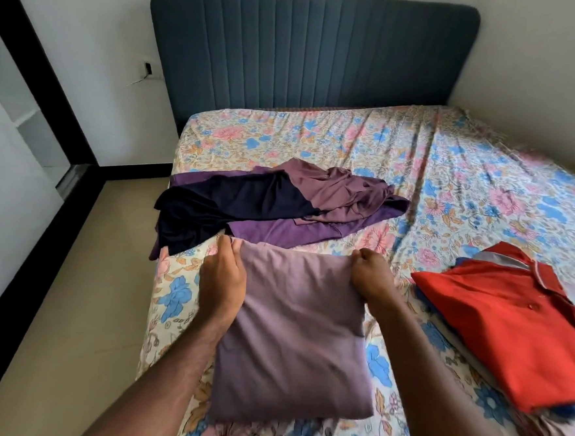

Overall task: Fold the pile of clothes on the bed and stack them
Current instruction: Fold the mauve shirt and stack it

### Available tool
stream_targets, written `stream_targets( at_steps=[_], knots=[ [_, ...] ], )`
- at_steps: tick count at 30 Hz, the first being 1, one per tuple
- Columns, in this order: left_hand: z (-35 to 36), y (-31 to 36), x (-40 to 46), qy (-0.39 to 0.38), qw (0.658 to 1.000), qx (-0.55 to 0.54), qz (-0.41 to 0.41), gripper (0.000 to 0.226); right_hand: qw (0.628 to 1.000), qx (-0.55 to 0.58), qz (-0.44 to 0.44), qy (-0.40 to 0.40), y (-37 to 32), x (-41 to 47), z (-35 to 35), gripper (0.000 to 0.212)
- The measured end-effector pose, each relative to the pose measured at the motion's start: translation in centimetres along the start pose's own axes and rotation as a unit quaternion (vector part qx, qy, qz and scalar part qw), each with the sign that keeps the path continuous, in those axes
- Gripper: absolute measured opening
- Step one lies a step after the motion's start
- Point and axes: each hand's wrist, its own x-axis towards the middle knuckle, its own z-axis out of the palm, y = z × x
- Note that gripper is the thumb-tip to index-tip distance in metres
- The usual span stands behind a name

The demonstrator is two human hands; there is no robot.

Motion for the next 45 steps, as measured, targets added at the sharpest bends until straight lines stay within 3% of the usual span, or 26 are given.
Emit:
stream_targets(
  at_steps=[4,10,13,19,22,25,27,29,32,34,37,38,41,45],
  knots=[
    [2.8,-0.9,3.4,-0.028,0.999,0.045,-0.007,0.034,0.991,-0.101,-0.035,0.077,-0.8,2.3,2.6,0.036],
    [6.8,-3.7,5.6,-0.087,0.981,0.171,0.005,0.029,0.966,-0.246,-0.047,0.066,1.4,5.8,5.9,0.034],
    [8.5,-5.8,4.9,-0.101,0.971,0.218,-0.014,0.031,0.965,-0.242,-0.020,0.102,2.9,5.7,7.1,0.038],
    [8.8,-6.5,4.3,-0.059,0.980,0.183,-0.048,0.041,0.962,-0.233,-0.002,0.144,3.2,6.3,7.8,0.052],
    [7.9,-6.5,3.9,-0.081,0.984,0.153,-0.050,0.044,0.959,-0.269,-0.001,0.093,2.7,5.6,7.4,0.066],
    [6.1,-6.5,4.7,-0.170,0.981,0.059,-0.073,0.034,0.955,-0.296,-0.013,-0.021,2.7,5.5,5.9,0.079],
    [4.9,-6.8,6.0,-0.261,0.955,-0.039,-0.132,0.032,0.965,-0.238,-0.030,-0.104,3.0,6.3,4.3,0.063],
    [3.6,-6.6,7.1,-0.334,0.918,-0.118,-0.180,0.028,0.982,-0.069,-0.031,-0.171,2.8,6.4,2.3,0.036],
    [1.8,-4.8,7.8,-0.390,0.889,-0.145,-0.191,0.032,0.960,0.133,-0.031,-0.244,1.4,4.7,-0.3,0.022],
    [0.9,-3.0,8.2,-0.379,0.897,-0.153,-0.171,0.031,0.954,0.194,-0.062,-0.220,0.4,4.1,-2.0,0.024],
    [-1.1,0.9,9.0,-0.322,0.899,-0.252,-0.156,0.022,0.942,0.272,-0.127,-0.149,-1.9,3.6,-5.8,0.042],
    [-1.9,2.5,9.3,-0.298,0.901,-0.283,-0.138,0.020,0.937,0.287,-0.159,-0.119,-2.8,3.0,-7.6,0.040],
    [-4.3,6.3,10.2,-0.222,0.913,-0.340,-0.048,0.022,0.922,0.276,-0.268,-0.048,-5.4,0.8,-12.1,0.027],
    [-6.6,7.1,9.4,-0.173,0.903,-0.392,0.023,0.029,0.892,0.294,-0.341,-0.040,-6.1,-3.9,-13.3,0.049]
  ],
)
